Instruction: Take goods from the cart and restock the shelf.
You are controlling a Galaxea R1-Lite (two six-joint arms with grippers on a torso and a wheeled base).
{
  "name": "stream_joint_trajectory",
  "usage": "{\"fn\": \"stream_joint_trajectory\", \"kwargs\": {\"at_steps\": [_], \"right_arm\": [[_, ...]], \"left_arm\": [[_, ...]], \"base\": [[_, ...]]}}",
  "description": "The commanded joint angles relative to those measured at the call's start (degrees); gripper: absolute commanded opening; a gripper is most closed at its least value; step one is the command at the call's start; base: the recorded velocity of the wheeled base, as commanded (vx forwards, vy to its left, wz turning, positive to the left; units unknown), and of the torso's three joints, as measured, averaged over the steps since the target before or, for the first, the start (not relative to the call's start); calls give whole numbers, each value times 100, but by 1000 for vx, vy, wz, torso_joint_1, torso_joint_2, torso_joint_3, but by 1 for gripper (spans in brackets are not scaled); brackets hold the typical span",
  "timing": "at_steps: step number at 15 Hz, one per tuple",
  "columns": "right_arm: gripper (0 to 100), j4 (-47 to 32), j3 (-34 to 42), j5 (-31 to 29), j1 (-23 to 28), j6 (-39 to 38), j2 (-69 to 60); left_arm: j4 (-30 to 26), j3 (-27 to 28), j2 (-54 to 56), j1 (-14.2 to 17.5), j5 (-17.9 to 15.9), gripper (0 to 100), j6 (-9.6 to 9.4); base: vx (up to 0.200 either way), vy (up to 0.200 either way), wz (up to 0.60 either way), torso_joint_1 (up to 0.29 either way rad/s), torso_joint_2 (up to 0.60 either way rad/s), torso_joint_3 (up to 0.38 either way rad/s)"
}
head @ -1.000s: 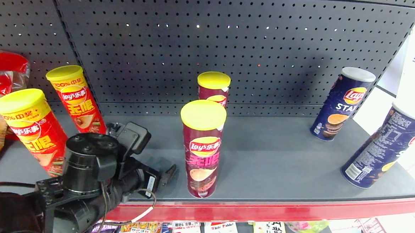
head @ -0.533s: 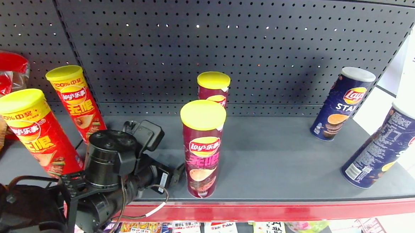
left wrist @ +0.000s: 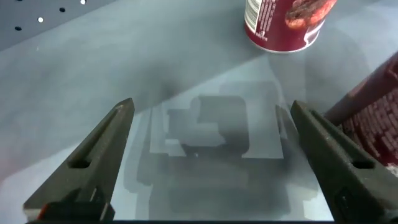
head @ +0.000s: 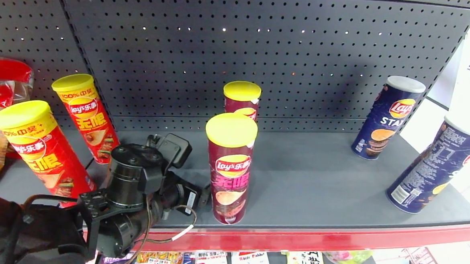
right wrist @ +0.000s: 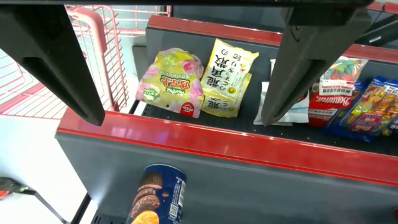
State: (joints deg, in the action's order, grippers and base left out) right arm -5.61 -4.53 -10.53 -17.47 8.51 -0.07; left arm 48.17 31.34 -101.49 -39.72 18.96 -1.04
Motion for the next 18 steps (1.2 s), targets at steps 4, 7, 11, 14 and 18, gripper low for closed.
{"fn": "stream_joint_trajectory", "kwargs": {"at_steps": [4,7,11,14,18], "right_arm": [[100,-2,-4,-1,-2,2,7],[100,-2,-4,-1,-2,2,7],[100,-2,-4,16,-2,2,7],[100,-2,-4,51,-2,10,7],[100,-11,-4,43,7,54,34]], "left_arm": [[0,83,-73,-71,56,100,7],[0,83,-73,-62,56,100,7],[97,-58,85,-62,179,100,174],[176,-577,850,-54,319,100,288],[-607,-1491,3073,-45,337,100,121]], "base": [[0,0,0,0,0,0],[0,0,0,0,0,0],[0,0,0,0,0,0],[0,0,0,0,0,0],[0,0,0,0,0,0]]}}
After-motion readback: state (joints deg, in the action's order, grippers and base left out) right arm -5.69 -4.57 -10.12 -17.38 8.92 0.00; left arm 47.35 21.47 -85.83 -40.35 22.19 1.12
